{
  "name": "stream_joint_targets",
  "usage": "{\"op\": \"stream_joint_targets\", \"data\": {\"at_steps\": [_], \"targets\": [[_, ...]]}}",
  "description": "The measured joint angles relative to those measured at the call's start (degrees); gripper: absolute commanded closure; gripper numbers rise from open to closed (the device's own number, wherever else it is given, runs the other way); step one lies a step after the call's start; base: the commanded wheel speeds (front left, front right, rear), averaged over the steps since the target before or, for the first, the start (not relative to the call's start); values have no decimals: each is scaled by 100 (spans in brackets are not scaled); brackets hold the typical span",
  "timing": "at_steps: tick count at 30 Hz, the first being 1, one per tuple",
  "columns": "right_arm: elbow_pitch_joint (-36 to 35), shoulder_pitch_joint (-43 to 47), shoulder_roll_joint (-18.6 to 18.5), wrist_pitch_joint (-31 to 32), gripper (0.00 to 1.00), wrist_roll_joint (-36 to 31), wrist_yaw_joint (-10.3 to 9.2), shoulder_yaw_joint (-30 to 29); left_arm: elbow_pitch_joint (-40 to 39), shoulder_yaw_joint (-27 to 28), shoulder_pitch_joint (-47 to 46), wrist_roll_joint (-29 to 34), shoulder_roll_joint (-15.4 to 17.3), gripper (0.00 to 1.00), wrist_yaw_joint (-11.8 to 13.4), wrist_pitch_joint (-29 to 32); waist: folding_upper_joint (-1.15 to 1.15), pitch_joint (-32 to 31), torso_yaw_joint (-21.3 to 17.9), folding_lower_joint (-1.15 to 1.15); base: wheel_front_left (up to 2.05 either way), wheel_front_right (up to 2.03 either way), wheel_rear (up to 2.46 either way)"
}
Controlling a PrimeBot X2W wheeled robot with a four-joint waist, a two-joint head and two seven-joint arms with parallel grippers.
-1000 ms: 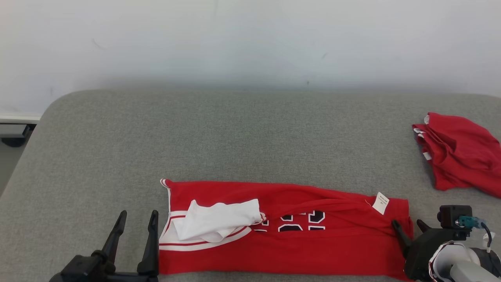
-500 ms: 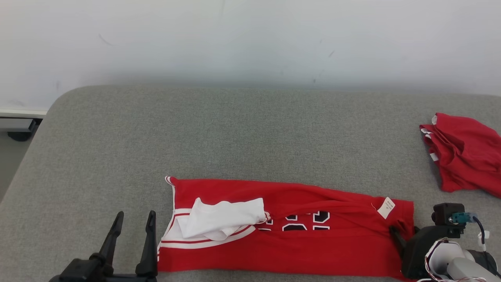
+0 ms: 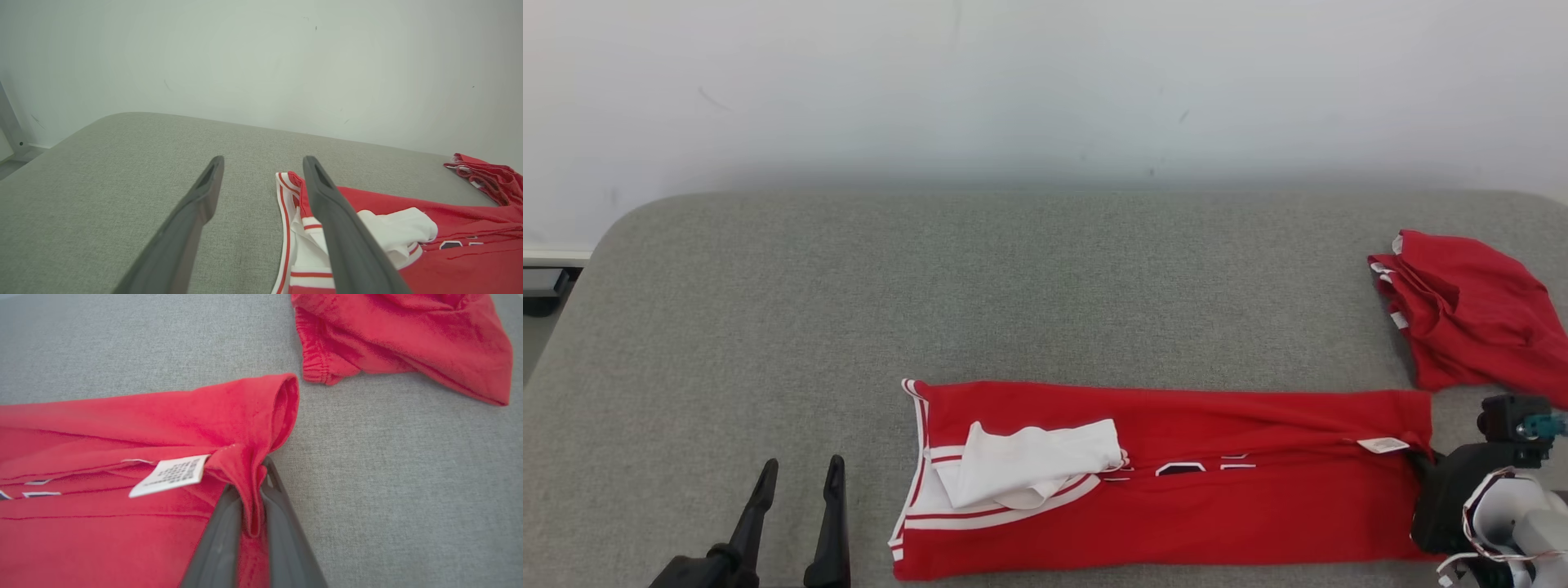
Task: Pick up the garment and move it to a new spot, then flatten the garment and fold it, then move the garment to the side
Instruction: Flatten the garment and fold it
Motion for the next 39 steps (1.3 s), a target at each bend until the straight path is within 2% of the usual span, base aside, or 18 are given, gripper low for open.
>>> {"op": "stream_joint_targets", "data": {"at_steps": [3, 6, 7, 9, 12, 22, 26, 39], "targets": [[-103, -76, -55, -9, 100, 36, 147, -66, 2, -4, 1, -1, -21, 0, 0, 0, 0, -9, -37, 0, 0, 0, 0], [-275, -68, -66, 79, 100, 255, 413, -126, 11, -15, 2, -3, -34, 0, 0, 0, 0, -17, -60, 0, 0, 0, 0], [-275, -68, -66, 79, 100, 255, 413, -126, 11, -15, 2, -3, -34, 0, 0, 0, 0, -17, -60, 0, 0, 0, 0], [-476, -62, -54, 192, 100, 527, 646, -225, 16, -15, 2, -11, -36, 0, 0, 0, 0, -25, -70, 0, 0, 0, 0], [-901, -30, -9, 463, 100, 923, 794, -256, 37, -9, 2, -21, -36, 0, -1, 0, 0, -44, -82, 0, 0, 0, 0], [-2546, 196, -24, 1348, 100, 2003, 789, -224, 100, -101, 0, -45, -94, 0, -10, 0, 0, -96, -49, 0, 0, 0, 0], [-3106, 195, 96, 1561, 100, 2337, 789, -201, 131, -119, -3, -45, -100, 0, -14, 0, 0, -90, 34, 0, 0, 0, 0], [-3270, -9, 732, 1627, 100, 2524, 756, -207, 233, -215, -179, -47, -246, 0, -94, 0, 0, -38, 474, 0, 0, 0, 0]]}}
